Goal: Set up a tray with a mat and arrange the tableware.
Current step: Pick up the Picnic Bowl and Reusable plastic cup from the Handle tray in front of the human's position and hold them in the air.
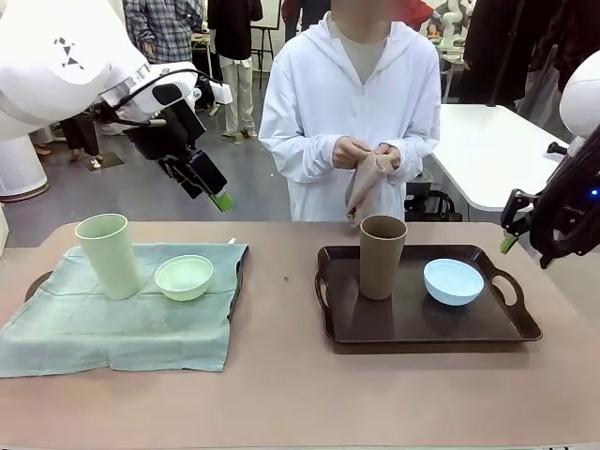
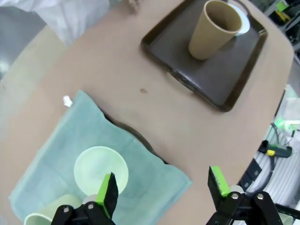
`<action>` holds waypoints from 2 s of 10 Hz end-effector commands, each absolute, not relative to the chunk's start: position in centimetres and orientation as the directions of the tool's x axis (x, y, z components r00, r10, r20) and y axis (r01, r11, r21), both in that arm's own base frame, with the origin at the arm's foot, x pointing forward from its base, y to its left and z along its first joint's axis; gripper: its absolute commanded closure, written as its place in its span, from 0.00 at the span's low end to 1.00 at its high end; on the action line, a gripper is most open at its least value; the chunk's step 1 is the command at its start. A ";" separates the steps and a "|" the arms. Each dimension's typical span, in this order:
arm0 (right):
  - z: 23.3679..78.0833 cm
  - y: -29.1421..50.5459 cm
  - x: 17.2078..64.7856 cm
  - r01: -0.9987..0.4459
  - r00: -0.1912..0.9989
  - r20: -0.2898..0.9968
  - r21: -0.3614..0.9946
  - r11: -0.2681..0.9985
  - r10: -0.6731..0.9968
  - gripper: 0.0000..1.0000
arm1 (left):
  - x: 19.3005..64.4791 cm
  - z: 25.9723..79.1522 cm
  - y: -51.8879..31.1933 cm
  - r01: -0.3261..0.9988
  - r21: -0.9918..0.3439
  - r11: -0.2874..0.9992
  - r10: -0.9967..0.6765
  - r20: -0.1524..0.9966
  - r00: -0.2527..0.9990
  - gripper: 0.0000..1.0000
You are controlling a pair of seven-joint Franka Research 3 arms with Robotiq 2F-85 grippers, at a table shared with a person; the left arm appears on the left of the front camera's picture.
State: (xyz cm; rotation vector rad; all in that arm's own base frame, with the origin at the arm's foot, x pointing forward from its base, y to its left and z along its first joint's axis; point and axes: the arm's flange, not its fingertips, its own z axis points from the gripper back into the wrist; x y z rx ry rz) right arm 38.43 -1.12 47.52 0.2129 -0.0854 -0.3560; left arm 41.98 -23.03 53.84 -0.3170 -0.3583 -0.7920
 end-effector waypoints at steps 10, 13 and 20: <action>43.4 1.6 47.7 0.185 0.983 0.004 0.045 0.982 -0.185 0.34 | 48.4 50.8 -38.0 0.992 0.126 -0.025 -0.862 0.500 -0.085 0.00; 41.7 2.8 49.3 0.128 0.991 -0.031 0.046 0.991 -0.127 0.34 | 49.2 47.6 -41.2 0.992 0.049 -0.116 -0.827 0.548 -0.123 0.00; 41.1 3.0 49.5 0.147 0.989 -0.039 0.058 0.988 -0.145 0.34 | 49.9 44.6 -41.8 0.997 0.021 -0.073 -0.826 0.559 -0.072 0.00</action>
